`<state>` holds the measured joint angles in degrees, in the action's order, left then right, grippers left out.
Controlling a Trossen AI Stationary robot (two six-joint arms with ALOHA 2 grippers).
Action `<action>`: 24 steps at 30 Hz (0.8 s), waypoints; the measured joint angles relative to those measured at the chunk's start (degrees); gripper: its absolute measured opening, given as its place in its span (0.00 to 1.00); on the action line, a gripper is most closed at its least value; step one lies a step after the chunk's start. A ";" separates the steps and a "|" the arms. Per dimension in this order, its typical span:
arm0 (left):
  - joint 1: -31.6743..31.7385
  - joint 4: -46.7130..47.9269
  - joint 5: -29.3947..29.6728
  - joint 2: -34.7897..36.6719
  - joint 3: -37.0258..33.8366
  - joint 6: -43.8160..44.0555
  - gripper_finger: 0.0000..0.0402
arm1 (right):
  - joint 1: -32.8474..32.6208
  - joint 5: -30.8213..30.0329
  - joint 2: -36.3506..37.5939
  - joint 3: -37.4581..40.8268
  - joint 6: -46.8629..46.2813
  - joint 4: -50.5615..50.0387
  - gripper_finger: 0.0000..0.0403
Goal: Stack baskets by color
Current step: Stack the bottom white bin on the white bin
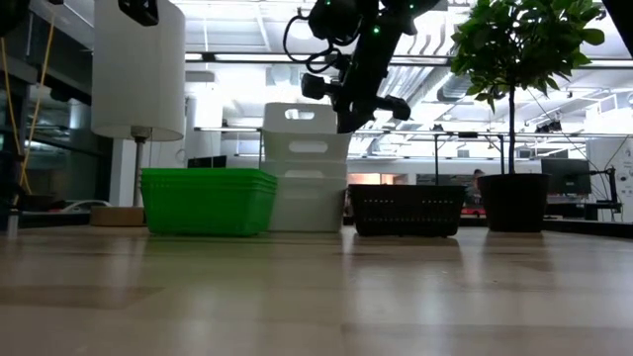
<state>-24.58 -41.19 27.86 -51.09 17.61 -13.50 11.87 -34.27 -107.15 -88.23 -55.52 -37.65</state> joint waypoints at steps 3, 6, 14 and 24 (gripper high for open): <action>0.00 0.00 0.00 0.00 0.00 -0.02 0.40 | 0.01 0.03 0.00 0.00 -0.10 -0.07 0.00; 0.00 0.00 -0.01 0.00 0.00 -0.02 0.40 | 0.01 0.09 0.00 0.00 -0.09 -0.29 0.00; 0.00 0.00 -0.01 0.00 0.00 -0.15 0.40 | 0.01 0.07 0.00 0.00 0.45 -0.46 0.00; 0.00 -0.01 0.00 0.00 0.00 -0.15 0.40 | -0.01 -1.31 -0.02 0.00 2.40 -0.48 0.02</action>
<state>-24.58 -41.20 27.86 -51.09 17.61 -13.65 11.86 -35.57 -107.18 -88.23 -53.12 -38.13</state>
